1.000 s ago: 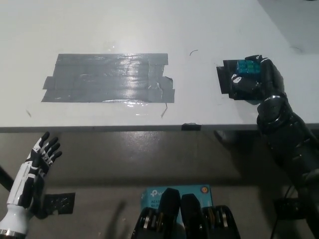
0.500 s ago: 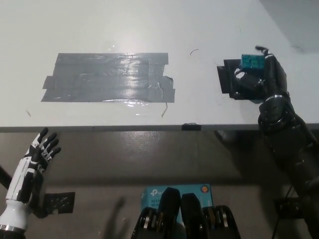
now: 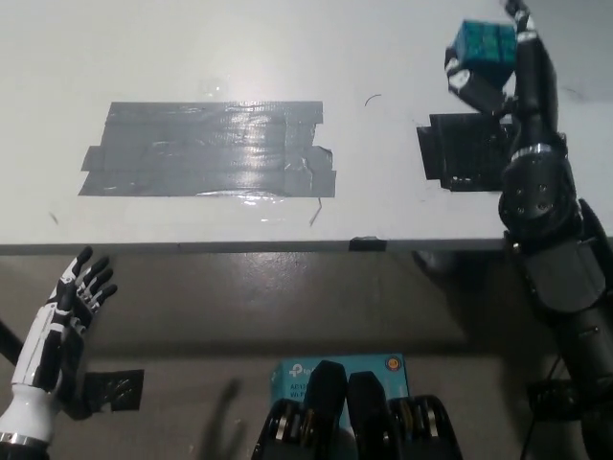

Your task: A rubick's cube is kept in the black marked spot on the table and the robot uses its right arm to pick it up and hands it to a person

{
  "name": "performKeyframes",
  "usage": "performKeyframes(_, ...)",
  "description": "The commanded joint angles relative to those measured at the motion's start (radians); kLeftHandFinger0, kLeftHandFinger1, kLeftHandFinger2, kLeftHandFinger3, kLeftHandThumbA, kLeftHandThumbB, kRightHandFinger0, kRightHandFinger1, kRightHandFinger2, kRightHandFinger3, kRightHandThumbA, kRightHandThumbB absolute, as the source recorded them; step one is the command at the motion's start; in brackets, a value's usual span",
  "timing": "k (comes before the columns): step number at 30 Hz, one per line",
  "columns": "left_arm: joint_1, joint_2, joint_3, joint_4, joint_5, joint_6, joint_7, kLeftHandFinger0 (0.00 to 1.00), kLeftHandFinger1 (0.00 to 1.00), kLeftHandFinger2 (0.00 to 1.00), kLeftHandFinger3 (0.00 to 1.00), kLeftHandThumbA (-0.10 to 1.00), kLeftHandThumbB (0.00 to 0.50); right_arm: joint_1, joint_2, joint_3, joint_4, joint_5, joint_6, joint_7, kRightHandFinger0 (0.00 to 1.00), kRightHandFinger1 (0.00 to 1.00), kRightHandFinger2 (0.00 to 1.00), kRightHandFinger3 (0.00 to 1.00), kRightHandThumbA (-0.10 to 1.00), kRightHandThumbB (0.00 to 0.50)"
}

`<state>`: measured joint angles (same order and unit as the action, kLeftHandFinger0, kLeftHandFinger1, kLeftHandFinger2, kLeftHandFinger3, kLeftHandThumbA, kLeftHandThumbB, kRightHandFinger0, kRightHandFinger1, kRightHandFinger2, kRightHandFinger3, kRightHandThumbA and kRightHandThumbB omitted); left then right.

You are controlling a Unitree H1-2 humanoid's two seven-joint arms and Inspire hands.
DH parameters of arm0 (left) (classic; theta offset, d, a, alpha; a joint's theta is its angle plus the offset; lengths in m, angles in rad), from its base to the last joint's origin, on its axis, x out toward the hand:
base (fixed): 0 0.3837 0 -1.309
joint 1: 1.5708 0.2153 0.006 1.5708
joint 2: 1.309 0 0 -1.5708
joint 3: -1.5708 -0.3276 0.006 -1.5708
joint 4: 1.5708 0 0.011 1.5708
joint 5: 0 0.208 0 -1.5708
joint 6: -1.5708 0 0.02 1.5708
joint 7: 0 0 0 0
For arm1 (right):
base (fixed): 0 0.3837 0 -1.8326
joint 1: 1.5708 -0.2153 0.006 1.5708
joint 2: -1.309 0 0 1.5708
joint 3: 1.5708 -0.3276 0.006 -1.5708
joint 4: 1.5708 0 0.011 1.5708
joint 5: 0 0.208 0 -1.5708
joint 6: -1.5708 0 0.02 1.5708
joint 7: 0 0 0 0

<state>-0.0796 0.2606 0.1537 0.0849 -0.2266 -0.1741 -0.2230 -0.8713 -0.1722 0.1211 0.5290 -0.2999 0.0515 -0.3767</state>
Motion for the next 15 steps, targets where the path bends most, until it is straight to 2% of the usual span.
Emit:
performKeyframes(1, -0.027, 0.020, 0.007, -0.031, 0.003, -0.010, 0.003, 1.00, 1.00, 1.00, 1.00, 0.90, 0.194, -0.103, 0.008, -0.016, -0.314, -0.051, 0.120, 0.045, 0.06, 0.54, 0.90, 0.98, -0.10, 0.182)
performKeyframes(2, -0.029, 0.021, 0.006, -0.031, 0.004, -0.012, 0.002, 1.00, 1.00, 1.00, 1.00, 0.90, 0.189, -0.106, 0.009, -0.013, -0.315, -0.050, 0.118, 0.049, 0.08, 0.55, 0.90, 0.98, -0.10, 0.183)
performKeyframes(7, -0.040, 0.025, 0.007, -0.021, -0.001, -0.020, -0.004, 1.00, 1.00, 1.00, 1.00, 0.90, 0.191, -0.113, 0.015, 0.011, -0.324, -0.067, 0.099, 0.066, 0.00, 0.51, 0.88, 0.98, -0.10, 0.177)
performKeyframes(9, -0.043, 0.026, 0.004, -0.020, 0.012, -0.022, 0.000, 1.00, 1.00, 1.00, 1.00, 0.92, 0.199, -0.118, 0.022, 0.017, -0.325, -0.068, 0.101, 0.076, 0.00, 0.50, 0.88, 1.00, -0.10, 0.165)
performKeyframes(11, -0.043, 0.024, 0.003, -0.016, 0.002, -0.030, -0.009, 1.00, 1.00, 1.00, 1.00, 0.91, 0.183, -0.124, 0.032, 0.023, -0.313, -0.070, 0.094, 0.076, 0.01, 0.52, 0.90, 1.00, -0.10, 0.178)
performKeyframes(14, -0.041, 0.026, 0.001, -0.018, 0.000, -0.021, -0.012, 1.00, 1.00, 1.00, 1.00, 0.91, 0.199, -0.131, 0.042, 0.028, -0.305, -0.081, 0.095, 0.075, 0.03, 0.54, 0.92, 1.00, -0.10, 0.193)
performKeyframes(15, -0.041, 0.025, 0.002, -0.018, -0.001, -0.024, -0.012, 1.00, 1.00, 1.00, 1.00, 0.91, 0.197, -0.138, 0.044, 0.035, -0.296, -0.092, 0.087, 0.073, 0.00, 0.50, 0.88, 1.00, -0.10, 0.182)
